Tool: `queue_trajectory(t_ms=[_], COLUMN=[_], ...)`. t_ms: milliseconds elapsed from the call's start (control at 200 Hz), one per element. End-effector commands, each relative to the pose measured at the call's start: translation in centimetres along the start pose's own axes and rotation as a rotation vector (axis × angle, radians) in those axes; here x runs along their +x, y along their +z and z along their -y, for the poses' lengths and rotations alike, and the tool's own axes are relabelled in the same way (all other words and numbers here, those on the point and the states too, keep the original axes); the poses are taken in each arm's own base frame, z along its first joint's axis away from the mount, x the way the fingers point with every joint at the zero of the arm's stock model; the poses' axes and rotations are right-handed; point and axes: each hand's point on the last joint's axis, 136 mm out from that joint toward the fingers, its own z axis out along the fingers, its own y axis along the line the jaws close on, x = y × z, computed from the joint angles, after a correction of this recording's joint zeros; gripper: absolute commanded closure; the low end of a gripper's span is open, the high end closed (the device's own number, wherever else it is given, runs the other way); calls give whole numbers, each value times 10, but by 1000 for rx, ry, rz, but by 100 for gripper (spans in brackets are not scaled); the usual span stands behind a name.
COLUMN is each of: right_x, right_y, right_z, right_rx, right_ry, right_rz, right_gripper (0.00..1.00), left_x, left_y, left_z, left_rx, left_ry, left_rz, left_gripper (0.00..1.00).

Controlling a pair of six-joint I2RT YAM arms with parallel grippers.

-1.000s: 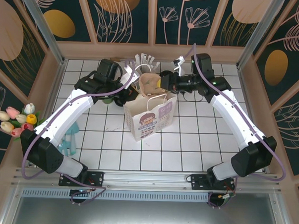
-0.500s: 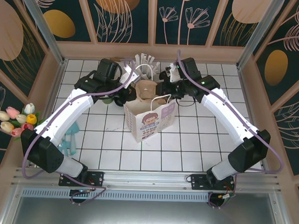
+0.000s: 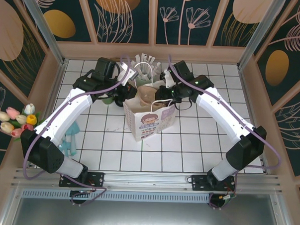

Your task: Pack the takeout coffee

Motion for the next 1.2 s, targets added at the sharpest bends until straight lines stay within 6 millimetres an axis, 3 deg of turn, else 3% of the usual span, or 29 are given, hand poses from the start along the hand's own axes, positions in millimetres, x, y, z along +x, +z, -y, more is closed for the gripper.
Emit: queue_trajectory(t_ms=[0,350,465,591,756,911,1151,1196], right_x=[18,31,30,17,12,9,4,4], right_y=[5,8,12,19,35,40,41,38], right_z=[8,20,14,0,-1,1,-9,-8], right_rx=[75,130,105,67,79,107,77,87], right_ry=[-40,-56,-63,-62,-36,-21,-35,-39], right_rz=[-84,-140,-145,-125,-155,-179,-221,-218], right_gripper=[84,84,84,84,84,84,83,83], left_x=[-26,-33,-43,-41,-33,-40,-44,-43], left_y=[-9,-16,-17,-11,0,-7,-10,-11], left_z=[-7,-24,-18,4,3,15,15,14], left_rx=[-40,-99,-67,82,115,169,156,143], left_ry=[5,-24,-32,-20,-36,6,40,40], left_rz=[95,122,168,170,143,178,206,207], left_gripper=[84,83,82,82,90,100,100,86])
